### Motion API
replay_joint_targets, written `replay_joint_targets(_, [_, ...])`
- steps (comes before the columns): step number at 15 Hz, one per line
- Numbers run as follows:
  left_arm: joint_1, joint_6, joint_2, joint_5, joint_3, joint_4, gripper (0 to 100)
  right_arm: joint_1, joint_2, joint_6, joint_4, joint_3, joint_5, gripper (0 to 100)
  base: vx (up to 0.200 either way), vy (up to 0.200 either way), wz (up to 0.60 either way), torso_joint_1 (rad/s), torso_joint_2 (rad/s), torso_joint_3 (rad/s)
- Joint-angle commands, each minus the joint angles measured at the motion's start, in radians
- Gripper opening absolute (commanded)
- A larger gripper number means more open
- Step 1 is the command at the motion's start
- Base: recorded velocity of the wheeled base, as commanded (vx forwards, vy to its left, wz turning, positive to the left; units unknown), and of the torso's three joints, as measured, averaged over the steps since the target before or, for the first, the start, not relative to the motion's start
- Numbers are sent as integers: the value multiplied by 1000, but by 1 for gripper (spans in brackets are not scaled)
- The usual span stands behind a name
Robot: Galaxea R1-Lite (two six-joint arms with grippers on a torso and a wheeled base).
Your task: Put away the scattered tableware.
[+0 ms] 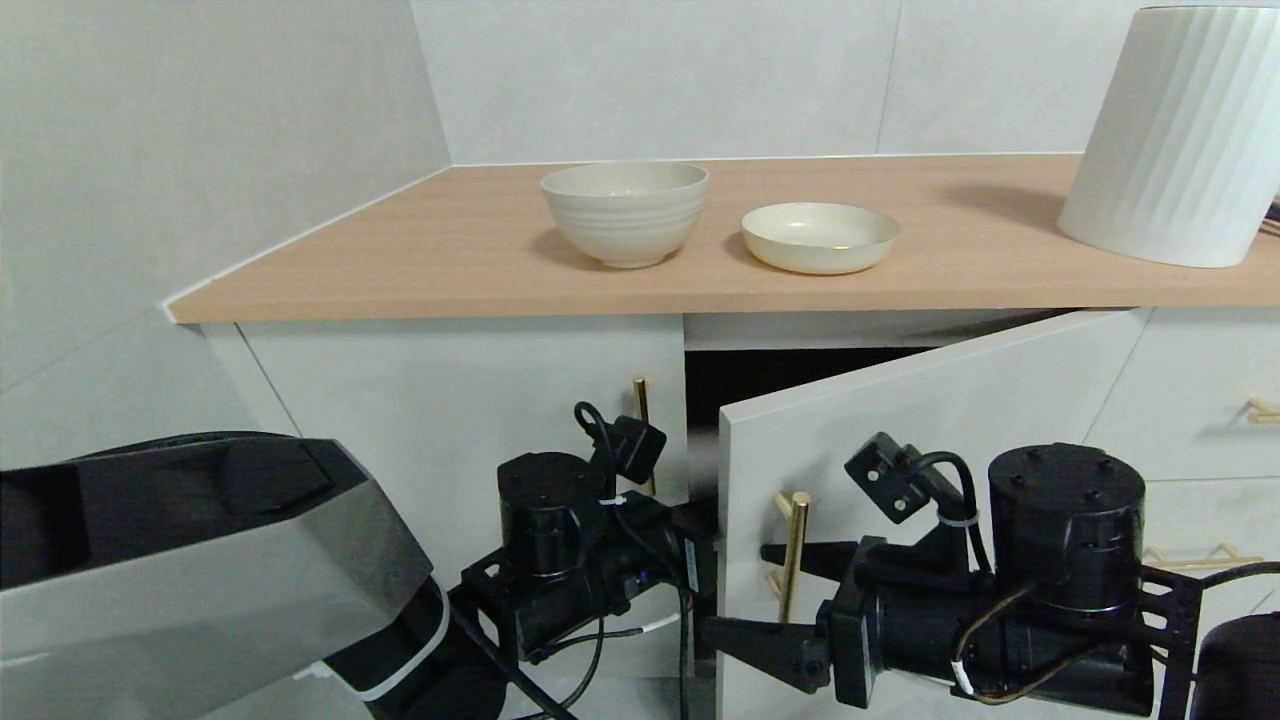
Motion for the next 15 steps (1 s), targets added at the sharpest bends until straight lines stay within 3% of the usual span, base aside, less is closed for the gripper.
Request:
replay_joint_targets(1, [0, -1, -2, -7, -10, 1, 0, -35, -17, -5, -9, 7, -22, 100, 0, 0, 0, 0, 0, 0])
replay_joint_targets(7, [-6, -1, -26, -28, -11, 2, 0, -103, -38, -5, -3, 8, -21, 100, 0, 0, 0, 0, 0, 0])
replay_joint_targets(10, [-6, -2, -40, -70, -13, 7, 0, -129, -172, -35, 161, 25, -22, 100, 0, 0, 0, 0, 0, 0])
replay_joint_targets(11, [-6, -2, -45, -74, -15, 7, 0, -130, -270, -68, 287, 27, -39, 100, 0, 0, 0, 0, 0, 0])
replay_joint_targets(15, [-31, -2, -78, -74, -11, 80, 0, -46, -489, -68, 579, 27, -67, 100, 0, 0, 0, 0, 0, 0])
